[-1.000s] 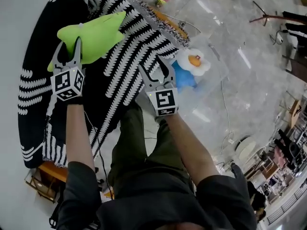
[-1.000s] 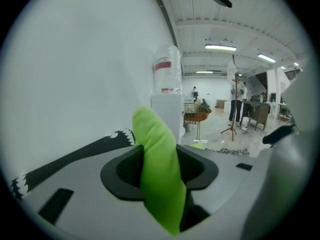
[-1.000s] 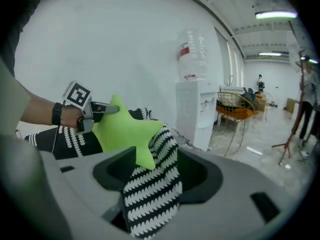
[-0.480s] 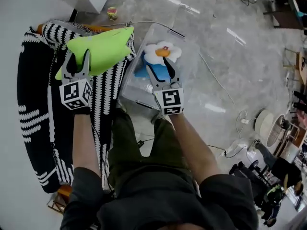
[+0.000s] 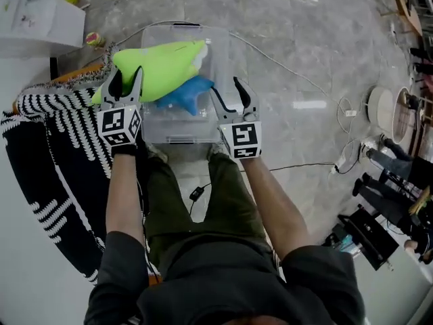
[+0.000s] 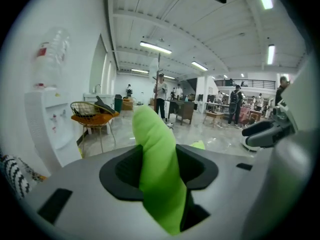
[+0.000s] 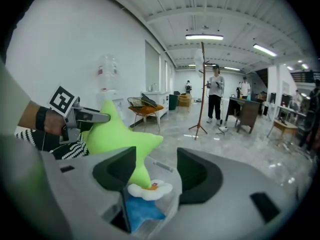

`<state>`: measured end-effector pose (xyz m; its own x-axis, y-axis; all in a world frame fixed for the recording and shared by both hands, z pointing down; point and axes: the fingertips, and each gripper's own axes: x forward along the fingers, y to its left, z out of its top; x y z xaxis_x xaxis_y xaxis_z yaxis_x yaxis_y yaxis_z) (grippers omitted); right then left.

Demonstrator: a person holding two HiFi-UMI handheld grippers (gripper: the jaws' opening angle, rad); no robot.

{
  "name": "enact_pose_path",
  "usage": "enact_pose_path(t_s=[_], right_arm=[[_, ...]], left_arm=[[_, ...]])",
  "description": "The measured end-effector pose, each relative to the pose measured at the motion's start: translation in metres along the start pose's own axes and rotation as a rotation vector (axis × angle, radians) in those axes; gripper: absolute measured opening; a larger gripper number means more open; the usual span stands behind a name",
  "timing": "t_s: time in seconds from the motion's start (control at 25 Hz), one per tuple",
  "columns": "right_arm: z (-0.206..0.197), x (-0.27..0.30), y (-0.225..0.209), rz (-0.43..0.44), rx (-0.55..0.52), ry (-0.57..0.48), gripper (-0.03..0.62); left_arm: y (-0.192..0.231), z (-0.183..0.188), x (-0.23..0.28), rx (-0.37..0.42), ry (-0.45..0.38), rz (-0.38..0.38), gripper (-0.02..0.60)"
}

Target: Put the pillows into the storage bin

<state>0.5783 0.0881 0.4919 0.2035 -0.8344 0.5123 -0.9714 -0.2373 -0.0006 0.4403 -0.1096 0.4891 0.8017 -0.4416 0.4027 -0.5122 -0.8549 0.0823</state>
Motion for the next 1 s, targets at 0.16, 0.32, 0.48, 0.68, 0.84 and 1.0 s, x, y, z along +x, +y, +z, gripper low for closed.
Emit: enact_pose_path(t_s=[0.16, 0.32, 0.48, 0.68, 0.84, 1.0], right_arm=[[-0.039, -0.006, -0.025, -0.046, 0.053, 0.027, 0.242], [-0.085, 0.001, -0.035, -0.06, 0.095, 0.062, 0.242], [-0.128, 0.008, -0.032, -0.06, 0.133, 0.106, 0.242], [-0.173, 0.02, -0.028, -0.052, 0.156, 0.151, 0.242], [-0.203, 0.025, -0.03, -0.05, 0.157, 0.186, 0.243], [-0.217, 0.028, -0.035, -0.054, 0.153, 0.201, 0.242]], left_arm=[[-0.041, -0.044, 0.036, 0.007, 0.08, -0.086, 0.187], [-0.071, -0.099, 0.061, 0.022, 0.152, -0.14, 0.195], [-0.095, -0.166, 0.074, 0.033, 0.255, -0.193, 0.209], [-0.114, -0.245, 0.081, 0.052, 0.363, -0.243, 0.207], [-0.119, -0.29, 0.084, 0.018, 0.408, -0.252, 0.241], [-0.119, -0.296, 0.088, 0.02, 0.388, -0.246, 0.252]])
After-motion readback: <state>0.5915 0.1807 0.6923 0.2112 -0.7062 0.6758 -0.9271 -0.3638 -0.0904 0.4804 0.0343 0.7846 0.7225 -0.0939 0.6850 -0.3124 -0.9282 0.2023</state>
